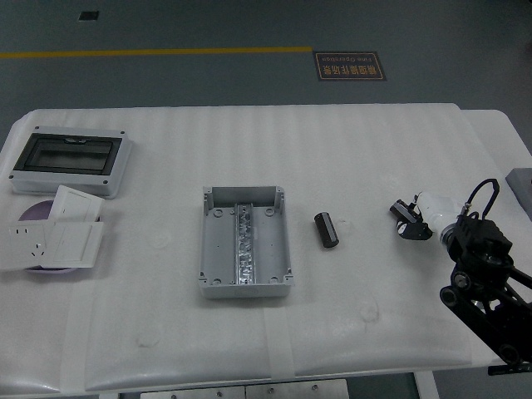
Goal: Pick up the battery,place it into the box
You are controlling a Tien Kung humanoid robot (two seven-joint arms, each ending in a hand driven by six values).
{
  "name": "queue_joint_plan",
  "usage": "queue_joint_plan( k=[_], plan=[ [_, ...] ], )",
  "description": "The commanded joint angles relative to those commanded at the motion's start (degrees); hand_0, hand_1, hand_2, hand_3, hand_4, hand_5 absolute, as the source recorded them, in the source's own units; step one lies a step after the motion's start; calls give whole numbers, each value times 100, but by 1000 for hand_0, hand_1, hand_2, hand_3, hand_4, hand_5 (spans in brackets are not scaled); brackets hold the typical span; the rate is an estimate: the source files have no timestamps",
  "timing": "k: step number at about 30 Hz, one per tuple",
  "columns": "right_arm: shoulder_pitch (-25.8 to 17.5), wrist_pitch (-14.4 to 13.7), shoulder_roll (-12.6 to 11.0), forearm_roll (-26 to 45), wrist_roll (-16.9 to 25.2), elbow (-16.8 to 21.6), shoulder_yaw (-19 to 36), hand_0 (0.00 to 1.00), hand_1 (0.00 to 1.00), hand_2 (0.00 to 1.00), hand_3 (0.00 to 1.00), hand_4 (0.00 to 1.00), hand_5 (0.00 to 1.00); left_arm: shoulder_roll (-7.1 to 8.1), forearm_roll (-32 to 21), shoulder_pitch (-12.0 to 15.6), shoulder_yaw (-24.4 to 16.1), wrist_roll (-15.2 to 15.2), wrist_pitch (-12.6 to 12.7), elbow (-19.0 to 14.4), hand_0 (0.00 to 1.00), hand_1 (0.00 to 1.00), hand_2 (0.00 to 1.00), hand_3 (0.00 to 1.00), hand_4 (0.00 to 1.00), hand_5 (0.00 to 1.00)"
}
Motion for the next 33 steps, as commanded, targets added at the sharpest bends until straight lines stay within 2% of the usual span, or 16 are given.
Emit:
queue_joint_plan(
  k=[4,7,15,20,24,30,31,33],
  plan=[
    [-18,-154,-13,13,0,54,19,460,419,374,651,457,384,-4,-3,1,2,-7,5,0,658,651,596,618,567,119],
    [-46,-345,-54,114,0,238,56,446,413,360,645,466,387,-9,1,4,-3,-12,9,1,658,651,592,618,567,122],
    [-60,-1114,-232,1166,86,1152,-79,452,414,358,638,481,393,-12,40,11,-47,-8,8,4,658,651,592,618,567,120],
    [86,-1695,-285,2065,719,1763,-578,444,414,352,637,493,395,-16,67,19,-82,0,2,4,658,650,590,618,567,121],
    [295,-2042,-192,2800,1362,2066,-1056,444,414,352,637,493,395,-17,96,26,-116,6,-3,5,658,650,590,618,567,121],
    [661,-1954,3,3678,2235,1982,-1725,453,422,352,642,508,400,-9,152,29,-177,14,-8,8,658,650,589,618,568,120],
    [694,-1929,29,3766,2326,1952,-1794,542,508,503,661,532,411,-8,152,28,-179,15,-8,8,658,650,588,618,568,119],
    [763,-1875,103,3966,2554,1857,-1926,542,508,503,661,532,411,-6,149,27,-180,17,-9,7,658,650,588,618,568,119]
  ],
)
